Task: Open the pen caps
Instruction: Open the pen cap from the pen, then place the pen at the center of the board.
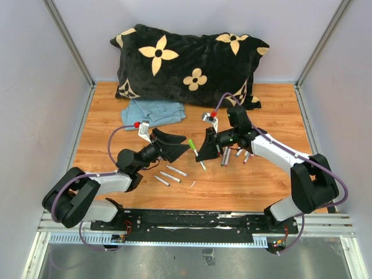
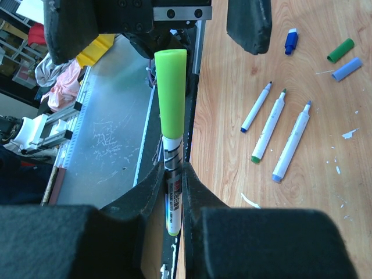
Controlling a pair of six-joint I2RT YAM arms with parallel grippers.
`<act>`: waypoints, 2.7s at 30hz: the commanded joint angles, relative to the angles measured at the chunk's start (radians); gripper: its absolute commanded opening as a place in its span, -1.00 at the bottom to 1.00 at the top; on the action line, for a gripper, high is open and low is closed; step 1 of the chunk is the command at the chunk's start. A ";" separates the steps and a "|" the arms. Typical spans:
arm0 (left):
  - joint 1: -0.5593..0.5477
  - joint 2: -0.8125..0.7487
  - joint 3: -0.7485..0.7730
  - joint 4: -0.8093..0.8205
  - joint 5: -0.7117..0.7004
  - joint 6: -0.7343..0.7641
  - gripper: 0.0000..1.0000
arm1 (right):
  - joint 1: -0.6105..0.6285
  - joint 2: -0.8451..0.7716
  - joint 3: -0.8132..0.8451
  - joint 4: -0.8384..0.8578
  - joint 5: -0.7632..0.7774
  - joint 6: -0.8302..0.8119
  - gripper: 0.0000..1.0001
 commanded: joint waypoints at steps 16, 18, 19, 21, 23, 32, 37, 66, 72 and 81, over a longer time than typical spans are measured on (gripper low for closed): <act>-0.048 0.211 0.092 0.168 0.027 -0.080 -0.22 | 0.012 0.002 0.035 -0.030 0.012 -0.034 -0.93; -0.049 0.214 0.096 0.151 0.025 -0.080 -0.48 | 0.013 0.002 0.036 -0.038 0.021 -0.042 -0.94; -0.049 0.215 0.097 0.145 0.026 -0.080 -0.68 | 0.012 0.002 0.037 -0.039 0.022 -0.043 -0.94; -0.049 0.211 0.092 0.139 0.011 -0.080 -0.97 | 0.013 0.002 0.037 -0.040 0.023 -0.044 -0.94; -0.047 0.196 0.085 0.137 -0.017 -0.074 -0.99 | 0.014 0.003 0.035 -0.040 0.026 -0.045 -0.96; 0.109 0.033 0.120 0.003 -0.138 -0.026 -0.99 | 0.046 0.025 0.025 -0.022 0.040 -0.027 -0.99; 0.235 -0.006 0.110 0.027 -0.152 -0.122 -0.99 | 0.069 0.041 0.024 -0.019 0.053 -0.024 -0.99; 0.282 -0.287 0.024 -1.108 -0.465 -0.123 -0.99 | 0.289 0.443 0.368 -0.416 0.866 -0.174 -0.90; 0.282 -0.290 0.012 -1.101 -0.459 -0.134 -1.00 | 0.302 0.486 0.407 -0.433 0.902 -0.151 -0.85; 0.282 -0.264 0.008 -1.080 -0.444 -0.148 -1.00 | 0.310 0.520 0.414 -0.438 0.885 -0.149 -0.57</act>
